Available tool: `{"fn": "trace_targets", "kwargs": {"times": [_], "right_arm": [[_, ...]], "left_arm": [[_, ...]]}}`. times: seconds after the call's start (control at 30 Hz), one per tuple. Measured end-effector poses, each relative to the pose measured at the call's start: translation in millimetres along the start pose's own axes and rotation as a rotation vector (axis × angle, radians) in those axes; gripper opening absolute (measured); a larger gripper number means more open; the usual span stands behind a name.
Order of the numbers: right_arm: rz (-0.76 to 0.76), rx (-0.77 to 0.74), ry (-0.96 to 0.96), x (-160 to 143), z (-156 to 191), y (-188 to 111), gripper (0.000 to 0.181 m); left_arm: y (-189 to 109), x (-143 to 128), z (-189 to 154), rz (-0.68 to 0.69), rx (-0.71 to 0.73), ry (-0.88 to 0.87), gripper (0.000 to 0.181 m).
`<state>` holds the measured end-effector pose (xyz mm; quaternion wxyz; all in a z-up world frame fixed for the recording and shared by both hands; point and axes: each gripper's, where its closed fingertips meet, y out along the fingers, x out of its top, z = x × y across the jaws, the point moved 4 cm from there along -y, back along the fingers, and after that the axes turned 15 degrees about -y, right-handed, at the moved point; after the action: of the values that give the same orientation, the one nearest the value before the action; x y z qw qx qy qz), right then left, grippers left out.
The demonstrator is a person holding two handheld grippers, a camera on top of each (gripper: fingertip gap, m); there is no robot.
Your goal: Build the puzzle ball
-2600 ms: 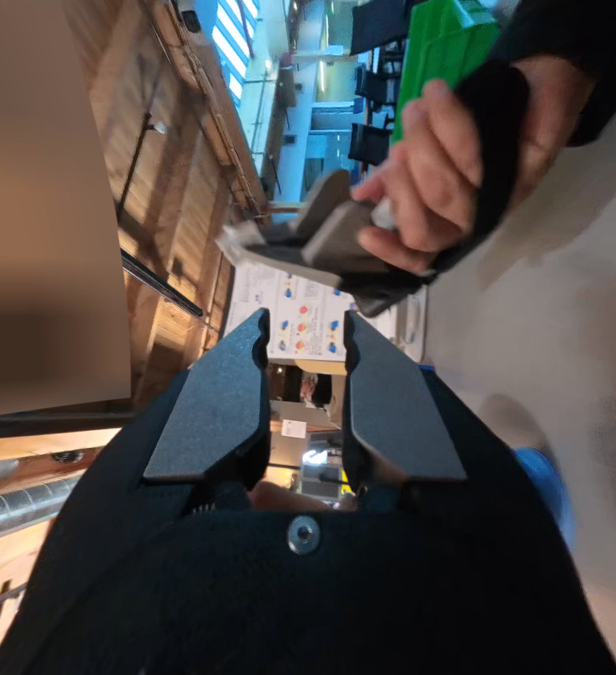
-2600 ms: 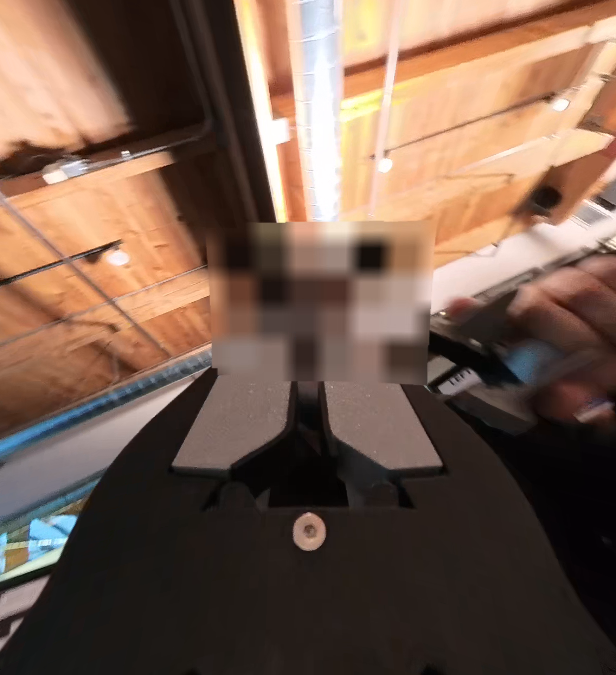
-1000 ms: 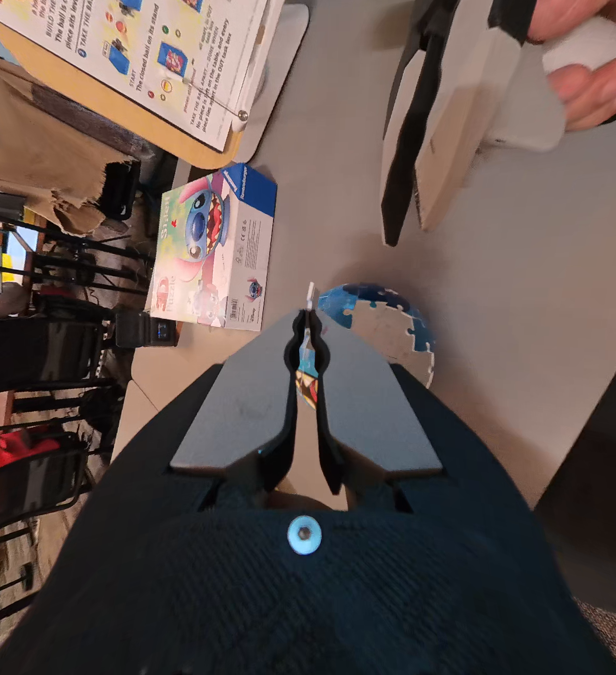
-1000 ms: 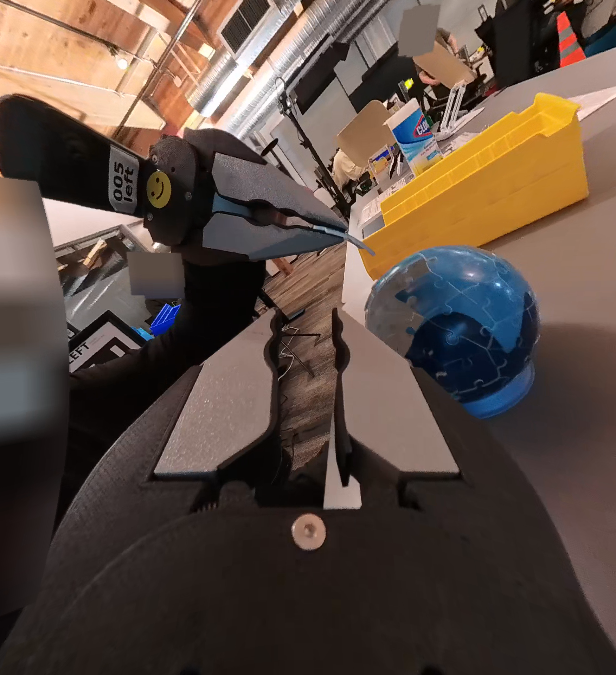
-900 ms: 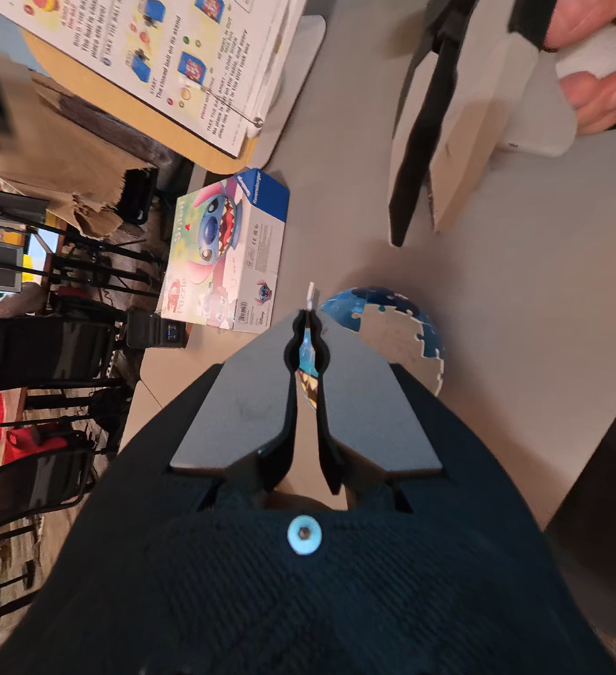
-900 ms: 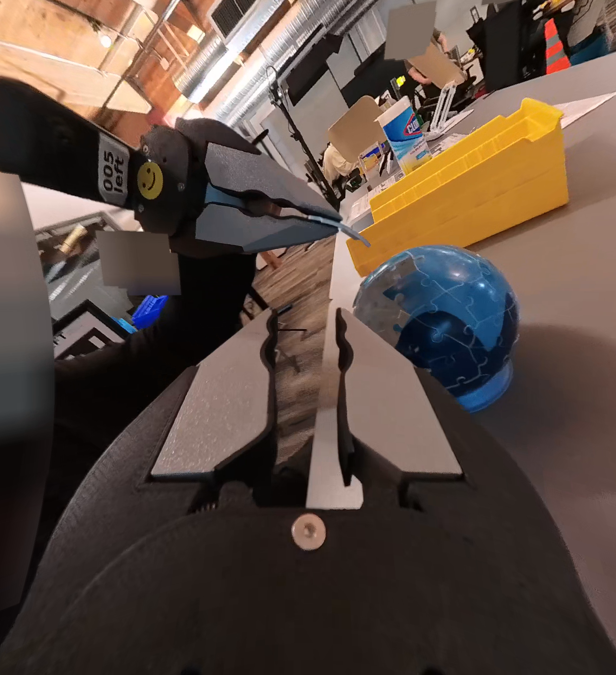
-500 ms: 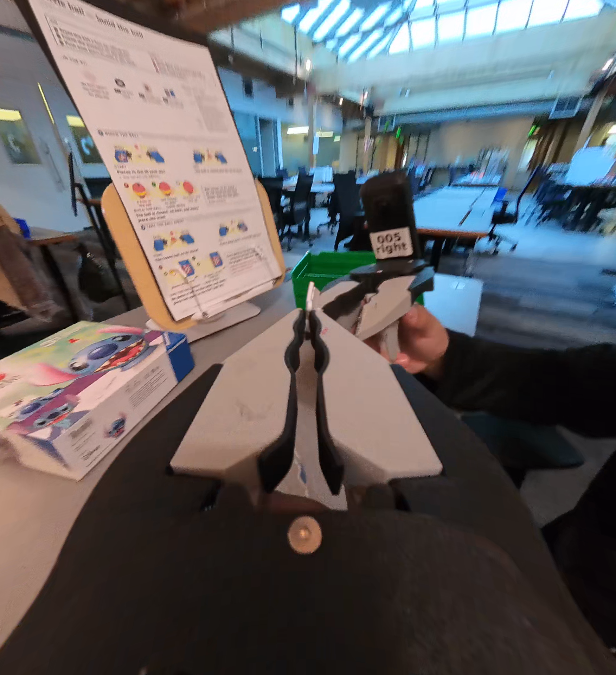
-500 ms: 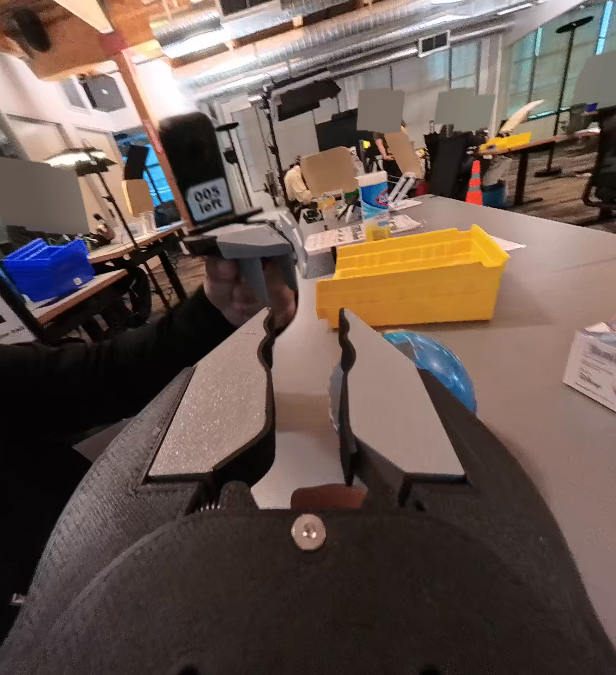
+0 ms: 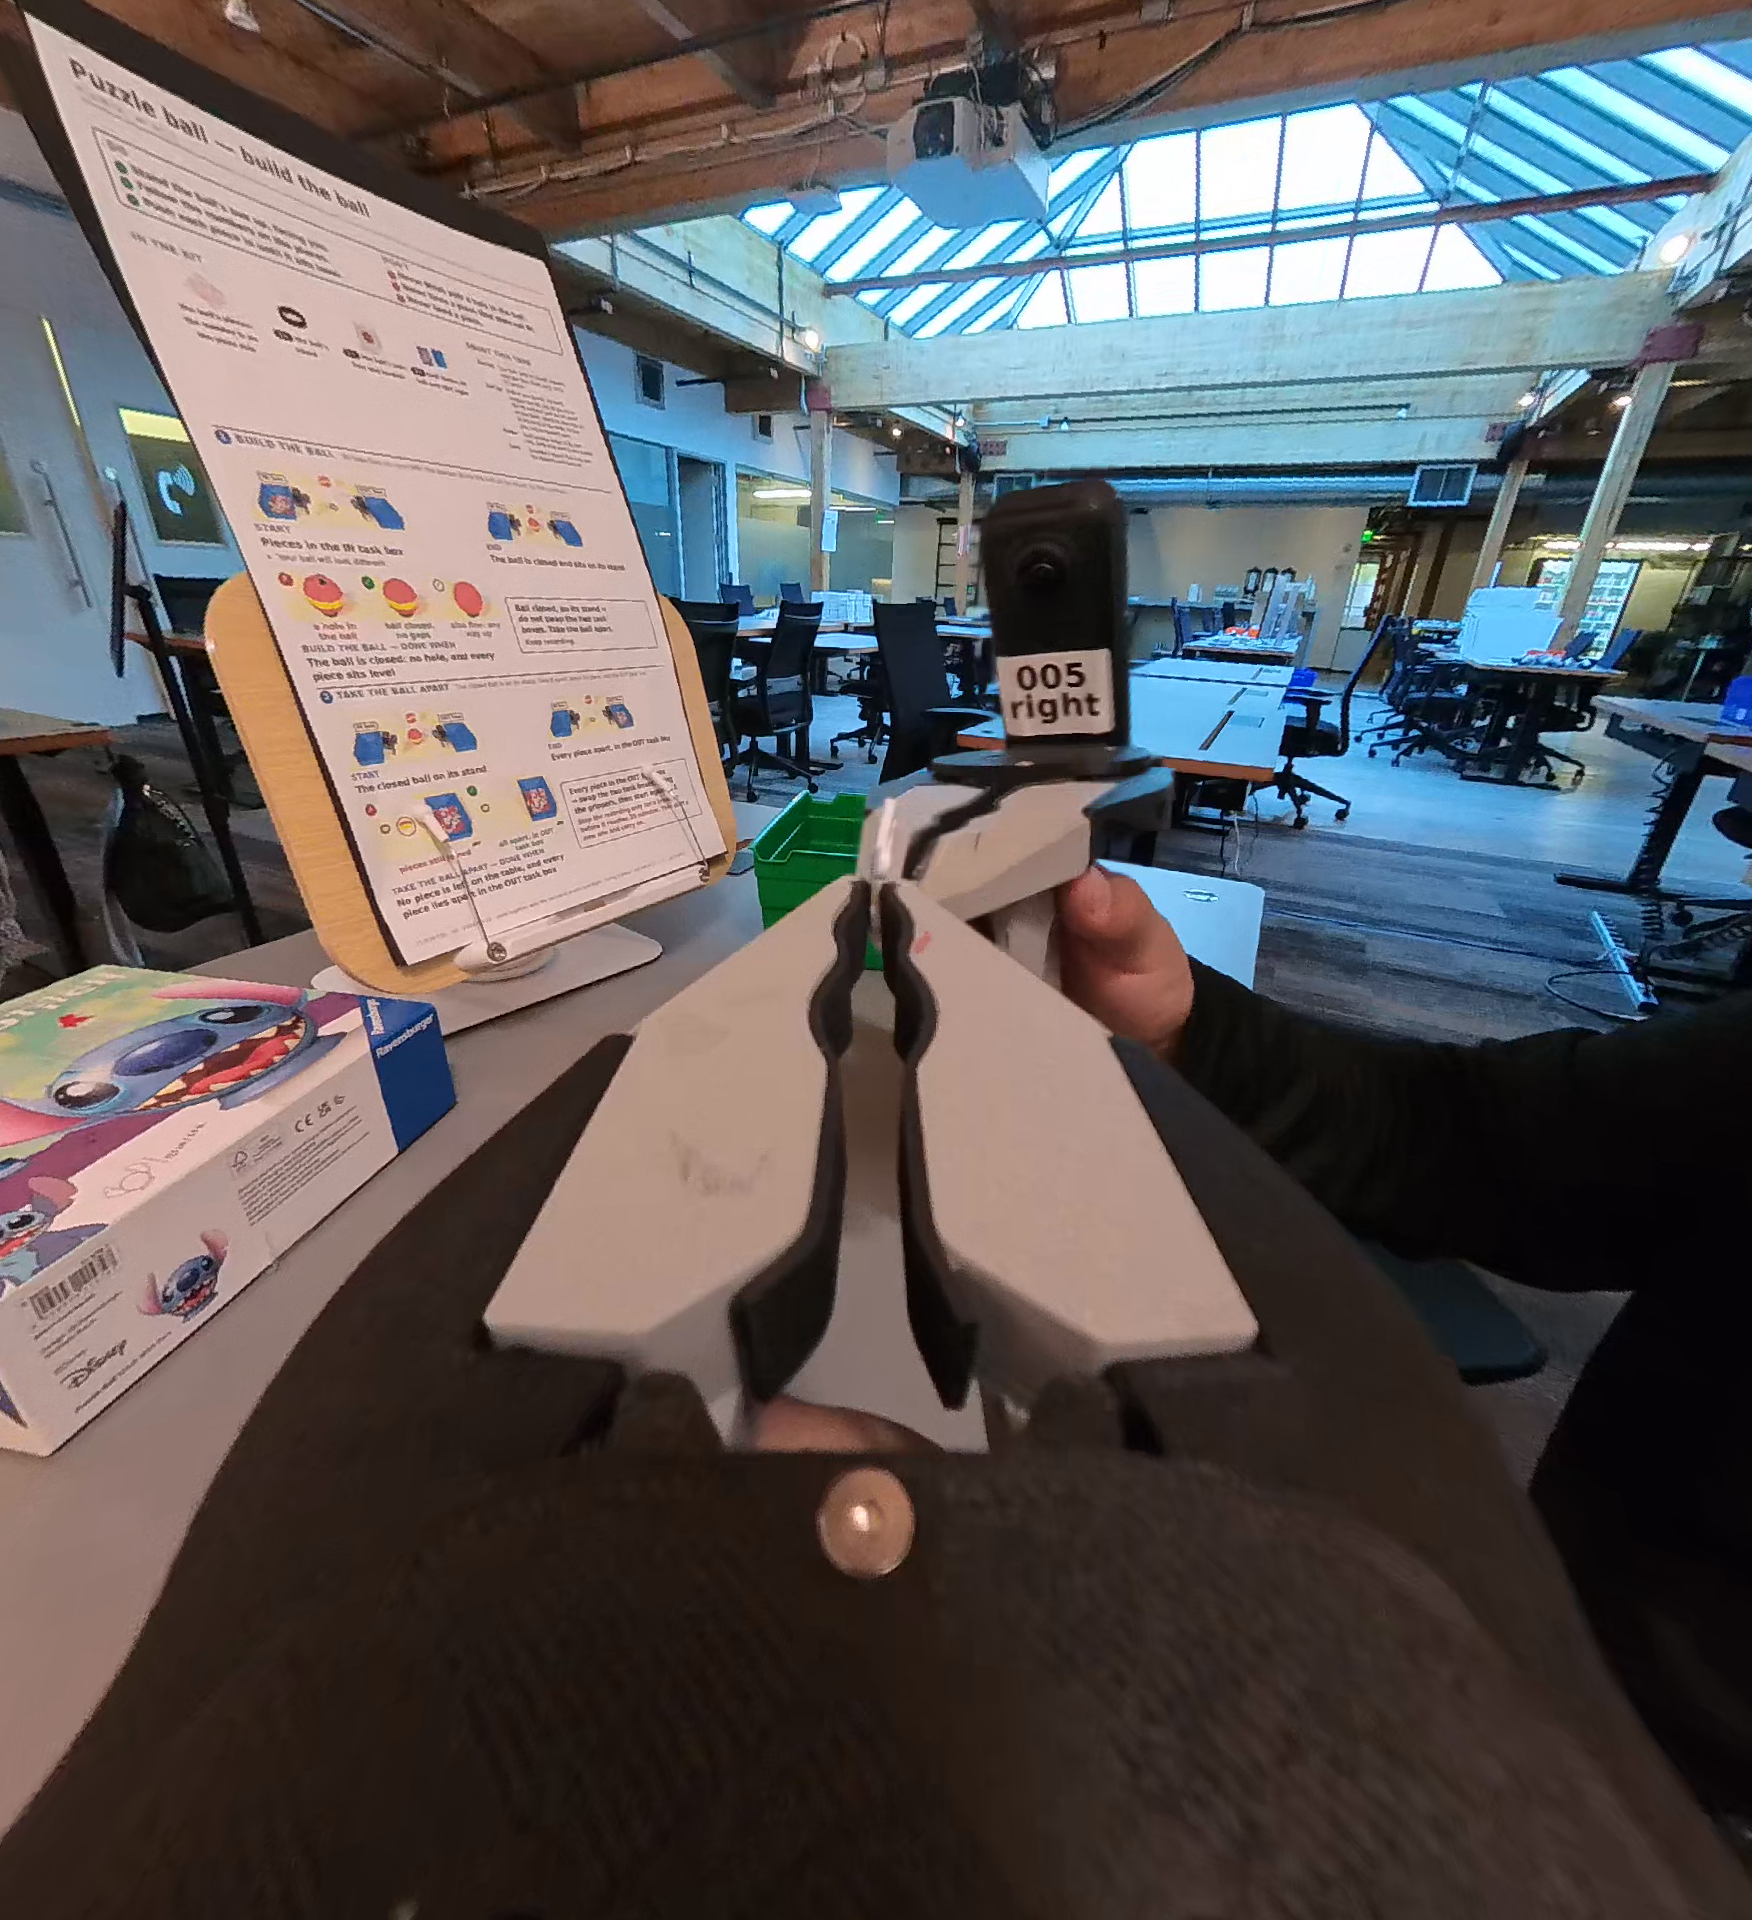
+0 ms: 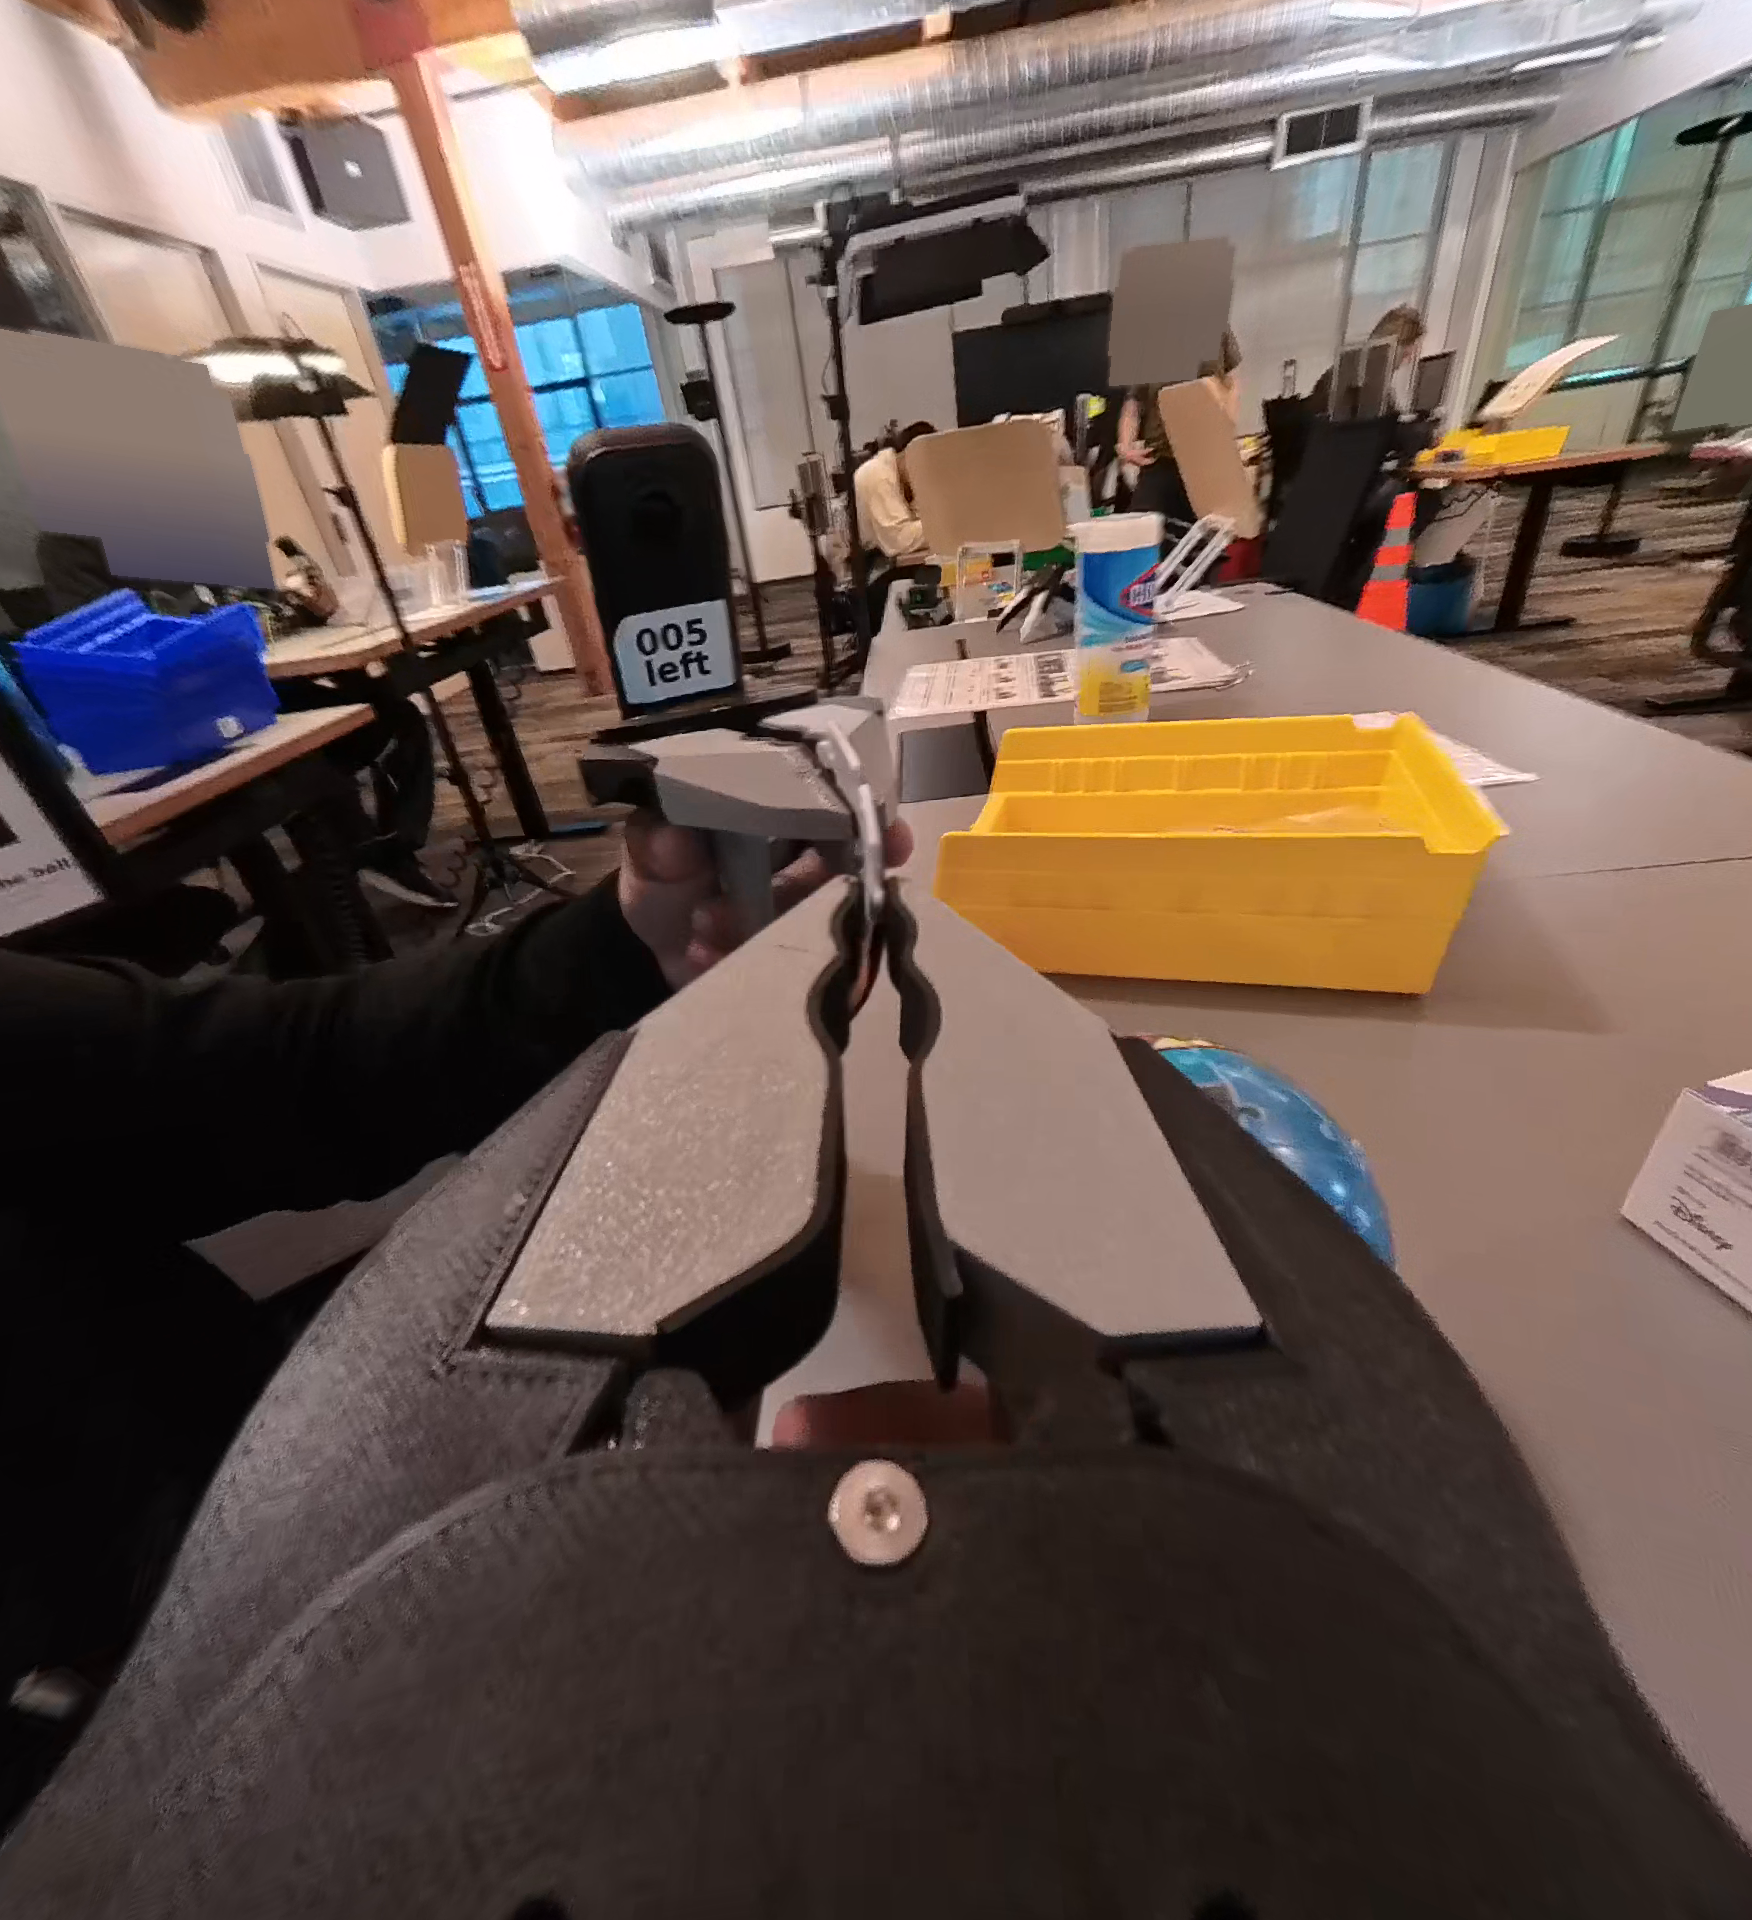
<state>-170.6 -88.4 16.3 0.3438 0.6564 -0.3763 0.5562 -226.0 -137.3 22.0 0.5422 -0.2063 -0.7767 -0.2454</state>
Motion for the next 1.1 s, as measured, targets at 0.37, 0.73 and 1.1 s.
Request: {"fn": "trace_targets", "kwargs": {"times": [0.37, 0.73, 1.1], "right_arm": [[0.469, -0.52, -0.718, -24, -21, -20, 0.0], [0.695, -0.821, -1.312, -59, 12, -9, 0.0], [0.67, -0.852, -1.451, -63, 17, -3, 0.0]], "left_arm": [[-16, -16, 27, 0.136, 0.279, -0.048, 0.013], [0, -61, 25, 0.37, 0.343, -0.136, 0.017], [12, -54, 23, 0.289, 0.239, -0.318, 0.026]]}}
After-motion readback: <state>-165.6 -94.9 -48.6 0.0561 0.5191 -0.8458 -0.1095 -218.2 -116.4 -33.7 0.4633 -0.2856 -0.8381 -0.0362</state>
